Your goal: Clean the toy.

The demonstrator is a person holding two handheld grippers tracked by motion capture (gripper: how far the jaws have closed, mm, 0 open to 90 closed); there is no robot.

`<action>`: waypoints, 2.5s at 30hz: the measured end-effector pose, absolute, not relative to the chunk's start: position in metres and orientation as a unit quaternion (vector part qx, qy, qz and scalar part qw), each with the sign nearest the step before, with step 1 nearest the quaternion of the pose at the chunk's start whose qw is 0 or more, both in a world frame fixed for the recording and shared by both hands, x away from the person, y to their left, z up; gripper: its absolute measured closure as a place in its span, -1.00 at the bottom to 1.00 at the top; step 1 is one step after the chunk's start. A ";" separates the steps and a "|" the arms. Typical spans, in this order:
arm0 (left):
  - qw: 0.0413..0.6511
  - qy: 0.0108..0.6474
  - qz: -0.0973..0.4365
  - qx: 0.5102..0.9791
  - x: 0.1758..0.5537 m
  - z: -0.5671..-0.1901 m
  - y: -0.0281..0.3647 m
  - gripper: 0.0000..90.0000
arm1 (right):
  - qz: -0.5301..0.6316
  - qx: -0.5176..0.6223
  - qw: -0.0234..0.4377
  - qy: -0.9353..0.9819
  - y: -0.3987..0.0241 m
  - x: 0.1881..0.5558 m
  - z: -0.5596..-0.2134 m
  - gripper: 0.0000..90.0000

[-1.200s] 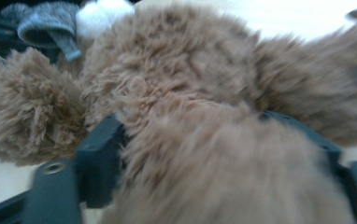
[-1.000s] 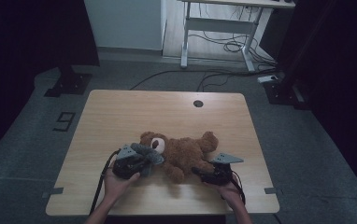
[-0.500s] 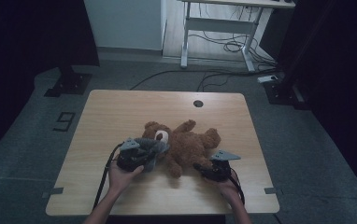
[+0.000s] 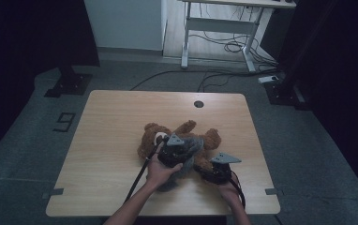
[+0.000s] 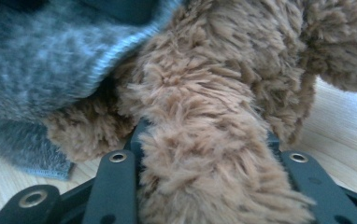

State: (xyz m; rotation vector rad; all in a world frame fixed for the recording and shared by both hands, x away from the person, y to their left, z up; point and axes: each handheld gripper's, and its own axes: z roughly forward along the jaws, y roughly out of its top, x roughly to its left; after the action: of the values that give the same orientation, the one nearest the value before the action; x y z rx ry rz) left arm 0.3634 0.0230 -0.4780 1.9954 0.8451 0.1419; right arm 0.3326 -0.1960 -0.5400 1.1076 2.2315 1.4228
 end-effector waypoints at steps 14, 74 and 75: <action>0.476 0.394 0.095 0.781 0.357 -0.475 0.111 0.85 | 0.492 0.374 0.131 0.775 -0.197 0.331 -0.541 0.31; 0.465 0.442 0.157 0.751 0.401 -0.448 0.135 0.86 | 0.479 0.377 0.108 0.785 -0.201 0.331 -0.549 0.31; 0.461 0.449 0.157 0.749 0.402 -0.450 0.143 0.86 | 0.478 0.377 0.109 0.786 -0.201 0.331 -0.549 0.31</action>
State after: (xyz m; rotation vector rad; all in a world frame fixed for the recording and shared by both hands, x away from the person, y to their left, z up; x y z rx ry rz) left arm 0.4017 0.1425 -0.4499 1.8432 1.1055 0.3860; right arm 0.3312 -0.2015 -0.5491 1.1089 2.3105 1.4069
